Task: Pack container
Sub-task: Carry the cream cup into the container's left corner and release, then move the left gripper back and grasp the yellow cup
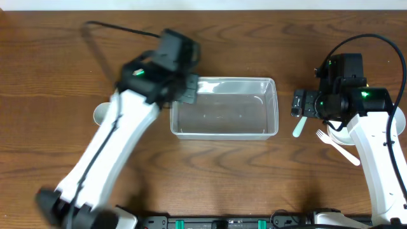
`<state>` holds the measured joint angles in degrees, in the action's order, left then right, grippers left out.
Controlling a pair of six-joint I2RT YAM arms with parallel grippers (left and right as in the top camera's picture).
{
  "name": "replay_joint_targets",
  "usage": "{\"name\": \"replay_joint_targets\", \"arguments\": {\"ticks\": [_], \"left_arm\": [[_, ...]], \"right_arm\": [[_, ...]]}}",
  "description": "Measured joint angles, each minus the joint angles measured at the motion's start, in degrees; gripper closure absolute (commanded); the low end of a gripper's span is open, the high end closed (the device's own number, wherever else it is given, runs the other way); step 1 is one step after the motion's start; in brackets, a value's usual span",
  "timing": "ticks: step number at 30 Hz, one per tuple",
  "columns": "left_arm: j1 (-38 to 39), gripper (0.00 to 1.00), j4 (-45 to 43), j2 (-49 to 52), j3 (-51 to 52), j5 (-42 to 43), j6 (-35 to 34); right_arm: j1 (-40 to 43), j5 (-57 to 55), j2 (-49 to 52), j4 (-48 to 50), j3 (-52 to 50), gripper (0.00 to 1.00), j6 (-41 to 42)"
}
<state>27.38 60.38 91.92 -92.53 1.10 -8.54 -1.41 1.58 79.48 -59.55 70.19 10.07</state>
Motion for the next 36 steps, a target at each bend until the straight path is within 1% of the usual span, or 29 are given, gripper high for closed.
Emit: {"name": "replay_joint_targets", "arguments": {"ticks": [7,14,15,16,17,18,20,21,22,23,25,28,29,30,31,36], "left_arm": [[1.55,0.94,-0.46,14.12,0.31,0.0,0.98],[1.55,0.92,-4.15,21.16,0.35,-0.02,3.61],[1.55,0.9,-4.48,21.92,0.35,-0.02,3.96],[1.55,0.85,-4.68,22.8,0.35,-0.04,4.15],[1.55,0.71,-4.79,23.39,0.35,-0.07,4.35],[1.55,0.67,-4.94,24.02,0.35,-0.26,4.48],[1.55,0.65,-5.09,24.74,0.35,-1.11,4.92],[1.55,0.62,-5.07,24.83,0.35,-1.55,5.2],[1.55,0.62,-4.81,24.81,0.33,-1.84,5.53],[1.55,0.61,-4.0,24.76,0.09,-2.23,5.68],[1.55,0.54,-1.64,24.72,-1.09,-3.04,5.86],[1.55,0.5,2.58,24.0,-5.35,-4.09,6.12],[1.55,0.42,3.63,23.28,-7.23,-4.66,6.14],[1.55,0.34,4.5,22.18,-9.14,-5.51,6.25],[1.55,0.31,4.79,20.35,-11.08,-6.73,6.14],[-0.63,0.29,5.07,8.15,-16.28,-11.63,6.69]], "right_arm": [[0.0,-0.02,0.0,-0.66,0.0,0.01,0.0],[0.0,-0.02,0.0,-0.68,0.0,0.01,0.0],[0.0,-0.02,0.0,-0.66,0.02,0.01,0.0],[0.0,-0.04,0.0,-0.68,0.02,0.01,0.02],[0.0,-0.02,0.0,-0.74,0.02,0.01,0.0],[0.0,-0.02,0.0,-0.79,0.02,0.01,0.02],[0.0,-0.02,0.0,-0.92,0.0,0.01,0.0],[0.0,-0.02,0.0,-0.92,0.02,0.01,0.02],[0.0,-0.02,0.0,-0.92,0.02,0.01,0.0],[0.0,-0.02,0.0,-0.96,0.02,0.01,0.0],[0.0,-0.02,0.0,-1.05,0.02,0.01,0.02],[0.0,-0.02,0.0,-1.11,0.02,0.01,0.0],[0.0,-0.02,0.0,-1.11,0.02,0.01,0.0],[0.0,-0.04,0.0,-1.14,0.02,0.01,0.02],[0.0,-0.04,0.0,-1.16,0.04,0.01,0.0],[0.0,-0.04,0.0,-1.29,0.04,0.01,0.02]]}}
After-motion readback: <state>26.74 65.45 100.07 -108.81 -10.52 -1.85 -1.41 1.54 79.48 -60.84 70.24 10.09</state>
